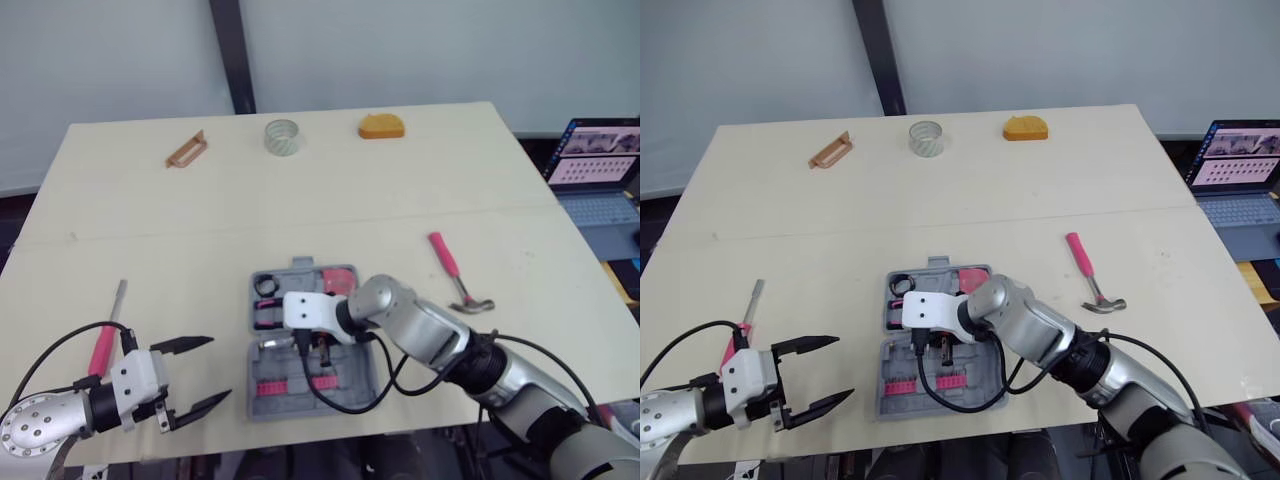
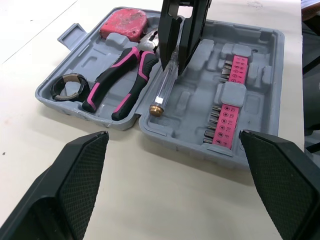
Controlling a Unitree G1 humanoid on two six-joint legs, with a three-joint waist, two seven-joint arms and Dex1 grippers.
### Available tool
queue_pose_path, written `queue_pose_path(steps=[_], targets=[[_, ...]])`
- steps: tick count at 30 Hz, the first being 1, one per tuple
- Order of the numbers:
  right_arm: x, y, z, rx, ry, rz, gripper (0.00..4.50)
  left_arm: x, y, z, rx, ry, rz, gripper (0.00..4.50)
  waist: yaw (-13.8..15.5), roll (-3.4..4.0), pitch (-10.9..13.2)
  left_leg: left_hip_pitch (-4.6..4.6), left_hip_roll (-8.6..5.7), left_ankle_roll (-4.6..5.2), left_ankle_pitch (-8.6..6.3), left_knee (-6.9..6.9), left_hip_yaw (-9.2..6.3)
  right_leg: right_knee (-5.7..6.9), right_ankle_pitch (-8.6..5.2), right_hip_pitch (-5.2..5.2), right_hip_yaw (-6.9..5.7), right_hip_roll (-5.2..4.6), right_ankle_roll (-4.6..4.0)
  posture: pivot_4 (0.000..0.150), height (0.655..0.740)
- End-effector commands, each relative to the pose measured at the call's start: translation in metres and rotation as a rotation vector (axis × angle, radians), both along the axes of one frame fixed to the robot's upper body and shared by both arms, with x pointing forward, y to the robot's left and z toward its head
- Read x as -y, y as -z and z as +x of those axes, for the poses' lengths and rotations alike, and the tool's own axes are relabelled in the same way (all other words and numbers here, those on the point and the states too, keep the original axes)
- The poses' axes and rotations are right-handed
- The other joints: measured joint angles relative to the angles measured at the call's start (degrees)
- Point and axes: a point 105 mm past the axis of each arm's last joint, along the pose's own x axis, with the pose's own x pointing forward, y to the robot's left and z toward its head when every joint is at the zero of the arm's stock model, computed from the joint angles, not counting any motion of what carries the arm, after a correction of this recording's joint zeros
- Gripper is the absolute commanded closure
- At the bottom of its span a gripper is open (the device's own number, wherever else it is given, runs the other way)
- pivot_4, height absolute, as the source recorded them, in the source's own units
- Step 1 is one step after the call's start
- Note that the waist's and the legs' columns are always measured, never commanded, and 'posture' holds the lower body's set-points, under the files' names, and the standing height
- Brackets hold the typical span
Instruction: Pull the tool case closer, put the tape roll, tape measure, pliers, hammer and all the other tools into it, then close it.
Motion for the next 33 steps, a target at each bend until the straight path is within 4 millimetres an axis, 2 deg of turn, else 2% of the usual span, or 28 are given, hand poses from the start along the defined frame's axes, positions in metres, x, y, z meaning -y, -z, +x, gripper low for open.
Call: queue_pose_path(steps=[1, 33], targets=[[-0.0054, -0.0038, -0.0043, 0.013, -0.036, 0.006, 4.49, -0.0031, -0.0058, 0.0027, 0.029, -0.009, 0.014, 0.00, -0.25, 0.00, 0.00, 0.00, 0.00, 0.00, 0.00, 0.00, -0.01, 0.00, 0.00, 0.00, 0.00, 0.00, 0.00, 0.150, 0.7400], [-0.0150, -0.0002, -0.0061, 0.007, -0.049, 0.009, 4.49, 0.0005, -0.0055, 0.0036, 0.027, -0.008, 0.013, 0.00, -0.52, 0.01, 0.00, 0.00, 0.00, -0.02, -0.01, -0.03, -0.01, 0.00, 0.00, -0.02, -0.01, 0.00, 0.00, 0.150, 0.7400]])
